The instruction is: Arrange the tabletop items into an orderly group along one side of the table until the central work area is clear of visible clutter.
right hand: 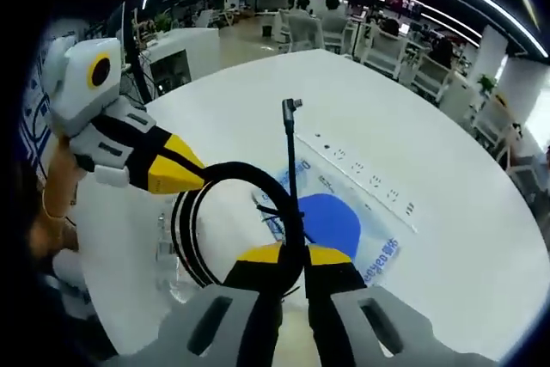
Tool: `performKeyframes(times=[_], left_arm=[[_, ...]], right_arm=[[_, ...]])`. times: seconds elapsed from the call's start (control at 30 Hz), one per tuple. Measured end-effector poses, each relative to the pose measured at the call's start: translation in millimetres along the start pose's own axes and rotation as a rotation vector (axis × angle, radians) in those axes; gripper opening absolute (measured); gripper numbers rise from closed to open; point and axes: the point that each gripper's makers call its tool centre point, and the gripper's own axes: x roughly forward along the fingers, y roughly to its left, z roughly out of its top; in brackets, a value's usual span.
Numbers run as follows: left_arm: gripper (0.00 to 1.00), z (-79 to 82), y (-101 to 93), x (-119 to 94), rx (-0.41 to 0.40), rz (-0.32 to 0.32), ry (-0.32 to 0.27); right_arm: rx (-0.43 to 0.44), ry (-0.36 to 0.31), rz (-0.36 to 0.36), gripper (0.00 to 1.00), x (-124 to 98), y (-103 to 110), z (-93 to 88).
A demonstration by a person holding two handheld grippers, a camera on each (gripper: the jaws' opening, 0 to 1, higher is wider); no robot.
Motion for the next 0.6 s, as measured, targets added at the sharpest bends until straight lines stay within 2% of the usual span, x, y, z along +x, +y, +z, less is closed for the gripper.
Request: performKeyframes(times=[0.07,0.1,0.17,0.2,0.27,0.37,0.47,0.6], left_arm=[[0.0,2.2,-9.6,-8,0.009,-0.01,-0.01],[0.0,-1.7,-27.8,-14,0.017,-0.021,-0.011],[0.0,-7.4,-37.1,-21,0.025,-0.039,-0.018],[0.0,-2.4,-31.9,-18,0.024,-0.041,-0.019],[0.0,-0.2,-35.3,-21,0.023,-0.054,-0.027],[0.0,-3.7,-49.2,-29,-0.01,-0.088,-0.045],[0.0,-3.8,-55.6,-34,-0.006,-0.093,-0.049],[0.0,-7.3,-74.9,-40,0.01,-0.125,-0.056]], right_arm=[[0.001,-0.004,0.022,0.05,-12,5,-0.5],[-0.007,-0.001,0.026,0.05,-16,7,-1.1],[-0.036,0.01,0.025,0.05,-23,11,-3.5],[-0.044,0.009,0.026,0.05,-27,13,-4.5],[-0.052,0.01,0.035,0.05,-32,16,-6.5],[-0.058,0.006,0.037,0.05,-41,17,-6.9],[-0.058,0.003,0.043,0.05,-46,19,-7.0],[-0.073,-0.016,0.05,0.05,-53,20,-13.0]])
